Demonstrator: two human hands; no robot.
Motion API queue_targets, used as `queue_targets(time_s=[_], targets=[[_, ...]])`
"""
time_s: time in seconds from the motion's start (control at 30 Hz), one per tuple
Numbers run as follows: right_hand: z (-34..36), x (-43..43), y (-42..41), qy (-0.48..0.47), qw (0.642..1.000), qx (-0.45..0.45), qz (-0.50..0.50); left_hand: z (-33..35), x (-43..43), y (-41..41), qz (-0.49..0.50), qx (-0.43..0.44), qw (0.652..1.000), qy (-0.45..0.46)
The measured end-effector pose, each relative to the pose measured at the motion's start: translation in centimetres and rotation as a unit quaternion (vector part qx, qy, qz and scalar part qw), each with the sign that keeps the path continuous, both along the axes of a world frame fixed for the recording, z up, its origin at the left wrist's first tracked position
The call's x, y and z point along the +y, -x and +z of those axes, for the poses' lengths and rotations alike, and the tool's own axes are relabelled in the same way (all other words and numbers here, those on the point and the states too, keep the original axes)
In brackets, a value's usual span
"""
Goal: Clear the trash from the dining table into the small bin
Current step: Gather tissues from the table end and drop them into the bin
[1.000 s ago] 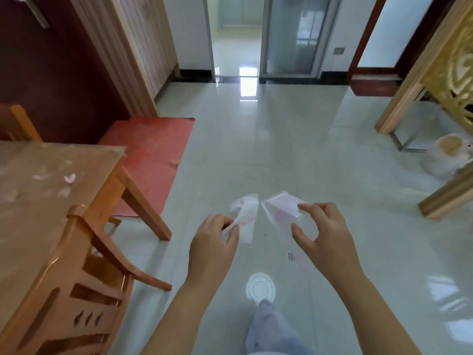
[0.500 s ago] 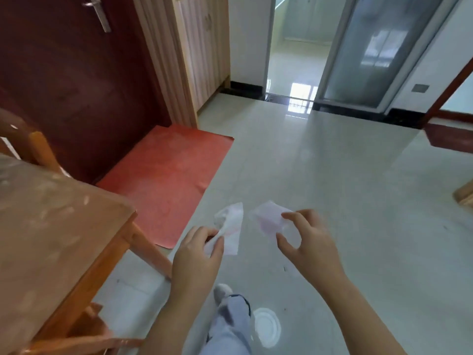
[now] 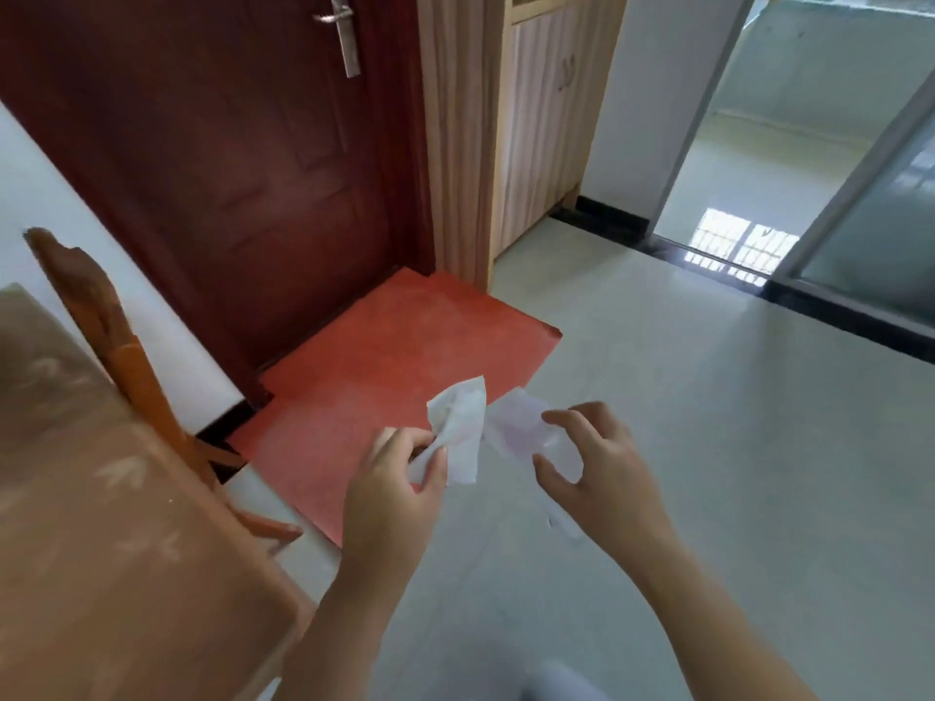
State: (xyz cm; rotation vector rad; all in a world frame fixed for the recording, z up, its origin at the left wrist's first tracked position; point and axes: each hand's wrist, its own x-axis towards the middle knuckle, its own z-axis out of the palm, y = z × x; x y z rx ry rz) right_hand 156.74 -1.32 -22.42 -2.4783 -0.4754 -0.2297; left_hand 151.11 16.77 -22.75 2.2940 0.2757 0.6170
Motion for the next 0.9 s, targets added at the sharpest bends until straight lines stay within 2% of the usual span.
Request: queue_targets(time_s=[0.23, 0.5, 0.73, 0.9], targets=[[-2.6, 6.4, -16.2, -0.012, 0.996, 0.019, 0.092, -1.6, 4.9, -10.7, 0.107, 0.024, 0.994, -0.005], [-0.1, 16.3, -32.9, -0.023, 0.972, -0.017, 0.234, 1.9, 11.0, -22.8, 0.239, -0.007, 0.969, -0.057], [-0.7, 24.9, -38.1, -0.018, 0.934, 0.011, 0.357, 1.3, 15.3, -25.2, 0.356, 0.026, 0.934, -0.014], [-1.3, 32.1, -40.4, -0.02, 0.914, 0.015, 0.405, 0.5, 21.3, -27.0, 0.415, 0.037, 0.909, -0.013]])
